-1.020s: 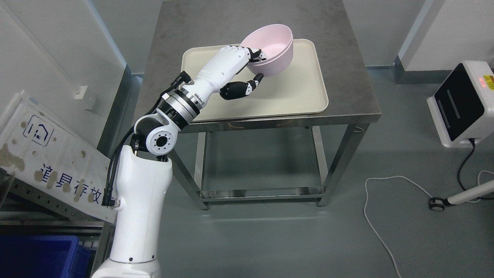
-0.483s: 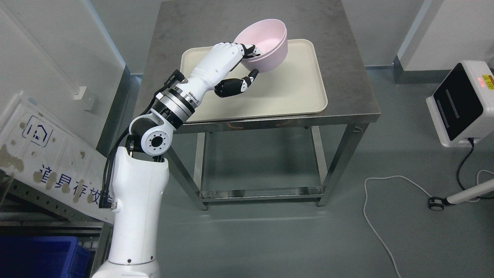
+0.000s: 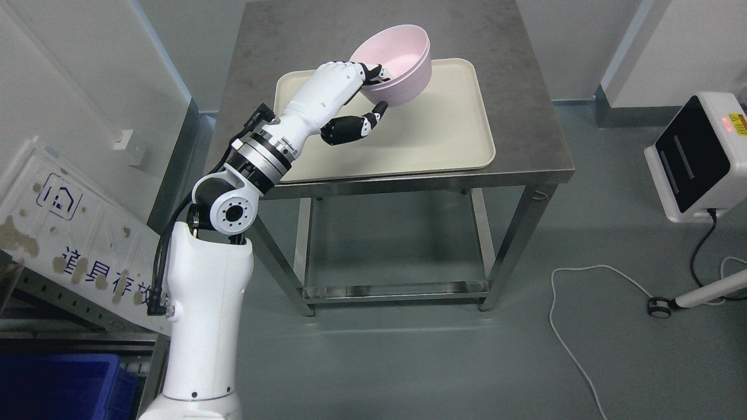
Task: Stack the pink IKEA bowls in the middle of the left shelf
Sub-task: 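Hold the bowls while the robot turns toward the blue bin shelves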
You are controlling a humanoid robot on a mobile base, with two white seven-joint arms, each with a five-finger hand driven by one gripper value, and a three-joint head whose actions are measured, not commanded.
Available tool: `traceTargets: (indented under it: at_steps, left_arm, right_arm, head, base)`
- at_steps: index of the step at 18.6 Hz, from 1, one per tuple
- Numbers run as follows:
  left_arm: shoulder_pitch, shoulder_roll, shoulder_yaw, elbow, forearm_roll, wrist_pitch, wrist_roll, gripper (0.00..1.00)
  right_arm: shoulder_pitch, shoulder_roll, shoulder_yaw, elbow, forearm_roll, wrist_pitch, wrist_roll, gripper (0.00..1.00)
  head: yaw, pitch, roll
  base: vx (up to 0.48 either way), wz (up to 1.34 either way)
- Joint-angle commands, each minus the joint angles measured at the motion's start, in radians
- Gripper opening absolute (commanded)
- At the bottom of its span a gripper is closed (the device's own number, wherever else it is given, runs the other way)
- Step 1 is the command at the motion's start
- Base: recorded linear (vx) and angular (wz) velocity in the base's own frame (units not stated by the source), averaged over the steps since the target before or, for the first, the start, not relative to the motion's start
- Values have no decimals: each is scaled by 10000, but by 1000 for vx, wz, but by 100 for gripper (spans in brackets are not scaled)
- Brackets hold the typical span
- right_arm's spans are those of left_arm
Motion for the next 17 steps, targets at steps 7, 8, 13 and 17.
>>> traceTargets:
  at_steps: [7,8,13,17]
  left_arm:
    - [-7,175,-19,-60,120,-4,4,3]
    - [-7,175,-19,-60,121,-4,4,3]
    - [-7,175,-19,-60,136,-4,4,3]
    - [-7,175,-34,-60,212,11,4,3]
  right_arm:
    - [2,-175,-92,0,77,5,-1,100]
    - [2,-175,-107,0,77,5,-1,100]
    - [2,-175,-107,0,77,5,14,100]
    - [2,-175,-107,0,77,5,14,100]
  head:
    - [0,0,0]
    - [0,0,0]
    - [0,0,0]
    - [0,0,0]
  base:
    - [-94,-88]
    - [-146,-193]
    - [-152,-158]
    - [-134,-87]
